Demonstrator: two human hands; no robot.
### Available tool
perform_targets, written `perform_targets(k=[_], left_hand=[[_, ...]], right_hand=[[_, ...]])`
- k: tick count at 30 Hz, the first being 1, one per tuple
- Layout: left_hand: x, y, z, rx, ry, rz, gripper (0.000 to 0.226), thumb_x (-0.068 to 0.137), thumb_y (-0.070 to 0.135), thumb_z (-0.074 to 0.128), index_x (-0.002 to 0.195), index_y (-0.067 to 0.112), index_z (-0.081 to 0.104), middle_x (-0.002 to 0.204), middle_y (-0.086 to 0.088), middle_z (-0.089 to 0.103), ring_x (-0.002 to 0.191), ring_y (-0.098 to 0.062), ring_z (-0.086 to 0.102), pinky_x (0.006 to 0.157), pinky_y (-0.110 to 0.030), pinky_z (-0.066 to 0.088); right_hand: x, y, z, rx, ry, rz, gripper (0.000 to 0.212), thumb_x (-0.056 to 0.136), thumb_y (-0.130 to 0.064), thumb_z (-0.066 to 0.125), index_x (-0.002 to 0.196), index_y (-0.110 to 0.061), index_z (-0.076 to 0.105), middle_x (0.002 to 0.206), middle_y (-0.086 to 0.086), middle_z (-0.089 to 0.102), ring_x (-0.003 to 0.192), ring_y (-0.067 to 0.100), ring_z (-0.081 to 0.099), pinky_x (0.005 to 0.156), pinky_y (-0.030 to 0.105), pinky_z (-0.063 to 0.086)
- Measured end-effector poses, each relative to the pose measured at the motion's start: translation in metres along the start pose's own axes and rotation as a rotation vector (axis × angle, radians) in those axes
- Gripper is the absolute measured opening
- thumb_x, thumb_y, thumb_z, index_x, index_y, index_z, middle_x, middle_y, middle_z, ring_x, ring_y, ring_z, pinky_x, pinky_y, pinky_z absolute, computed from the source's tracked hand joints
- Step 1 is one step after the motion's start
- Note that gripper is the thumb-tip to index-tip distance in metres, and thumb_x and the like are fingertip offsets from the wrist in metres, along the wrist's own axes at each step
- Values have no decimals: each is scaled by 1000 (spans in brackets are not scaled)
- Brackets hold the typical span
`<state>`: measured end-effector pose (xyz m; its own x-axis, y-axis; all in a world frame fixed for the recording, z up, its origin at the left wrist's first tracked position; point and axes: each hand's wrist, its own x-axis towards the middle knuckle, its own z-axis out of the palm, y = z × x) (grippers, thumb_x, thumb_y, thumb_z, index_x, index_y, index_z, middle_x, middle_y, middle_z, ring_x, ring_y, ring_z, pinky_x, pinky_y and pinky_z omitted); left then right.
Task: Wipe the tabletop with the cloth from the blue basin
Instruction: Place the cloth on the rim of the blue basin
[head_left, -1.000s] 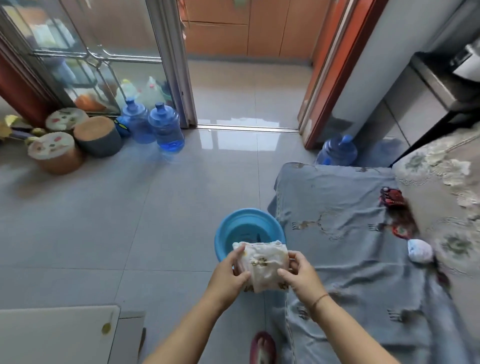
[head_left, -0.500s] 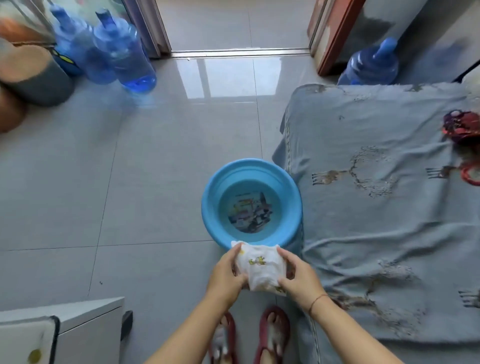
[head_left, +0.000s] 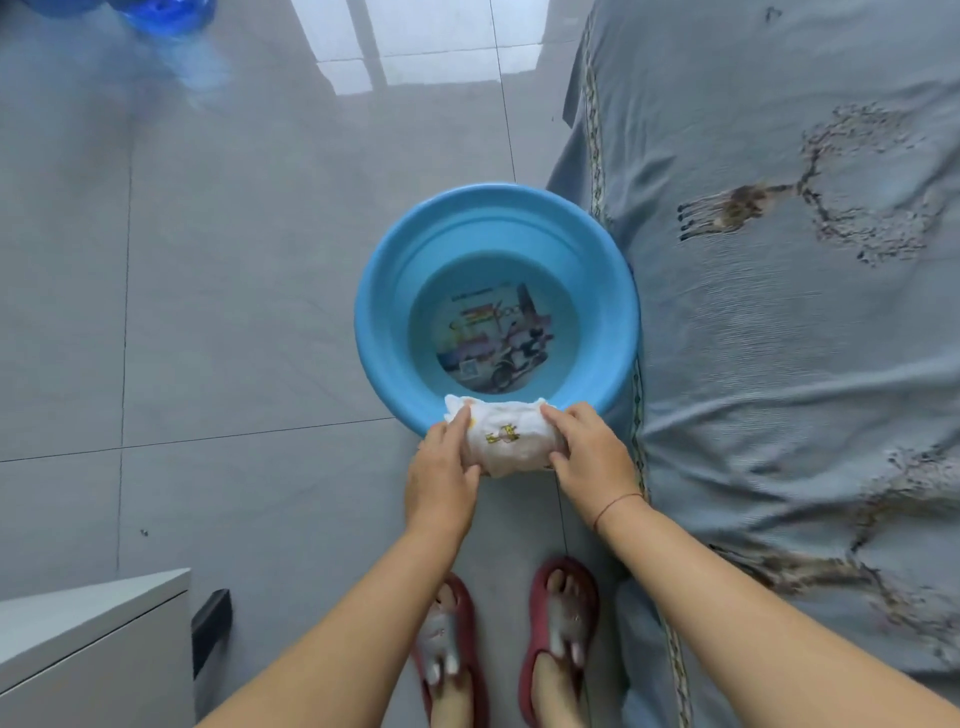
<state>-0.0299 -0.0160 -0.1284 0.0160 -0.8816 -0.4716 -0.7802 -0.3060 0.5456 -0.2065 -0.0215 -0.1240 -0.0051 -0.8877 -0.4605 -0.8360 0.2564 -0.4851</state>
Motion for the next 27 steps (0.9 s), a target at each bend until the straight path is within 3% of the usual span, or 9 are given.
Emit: perform_targets(k=[3,6,9,11,14,16,22,24,27], left_hand=[[5,-5,3,347,129,41,58,78,26,70,132,35,49,133,-3,39,114,-26,43,91,-36,34],[5,-4,6,462,142,186,57,74,24,71,128,30,52,139,-3,42,126,-25,39,101,-35,23],[7,-2,12,475,116,435,61,62,19,83,119,16,63,128,-6,60,122,-28,54,106,-46,37],[13,-3,14,461,125,536,59,59,19,87,114,12,67,115,-4,67,113,-26,62,101,-48,44],[20,-4,18,404,172,582,44,63,14,87,104,11,72,101,-3,71,98,-24,68,94,-44,50],[21,-6,21,400,174,592,39,64,10,86,100,10,72,99,-3,72,95,-23,69,92,-43,52],[19,-2,24,405,147,530,42,64,9,86,103,11,72,103,-2,72,100,-22,68,94,-43,51],[14,3,18,480,6,448,57,73,20,80,127,13,60,129,-2,61,123,-21,55,110,-42,36],[12,5,8,479,-106,368,71,91,39,57,150,19,23,157,0,23,146,-18,16,119,-36,0]], right_hand=[[5,6,7,-93,96,-28,50,74,-7,68,122,-21,61,110,8,49,104,28,49,94,38,34],[1,7,11,-185,105,-112,63,68,-10,70,128,-24,56,131,7,47,124,28,42,104,40,21],[-3,3,19,-295,28,-280,80,67,-16,76,139,-24,43,148,-1,39,139,20,32,115,44,9],[-1,0,25,-314,36,-328,76,66,-13,77,136,-21,48,142,-3,48,134,19,40,114,47,15],[6,-1,31,-324,185,-336,56,60,-5,80,114,-16,67,113,-2,68,109,20,63,102,51,35],[10,2,37,-327,254,-354,47,59,-4,80,103,-17,71,103,-3,71,101,19,67,100,47,40],[12,1,42,-356,294,-364,42,60,-4,79,99,-16,70,101,-1,71,101,19,66,104,44,27],[9,-5,36,-425,162,-293,55,64,-12,79,117,-17,64,120,1,64,117,20,58,111,45,26],[6,-13,22,-432,-47,-218,77,83,-33,63,148,-22,23,154,0,25,143,16,20,117,41,0]])
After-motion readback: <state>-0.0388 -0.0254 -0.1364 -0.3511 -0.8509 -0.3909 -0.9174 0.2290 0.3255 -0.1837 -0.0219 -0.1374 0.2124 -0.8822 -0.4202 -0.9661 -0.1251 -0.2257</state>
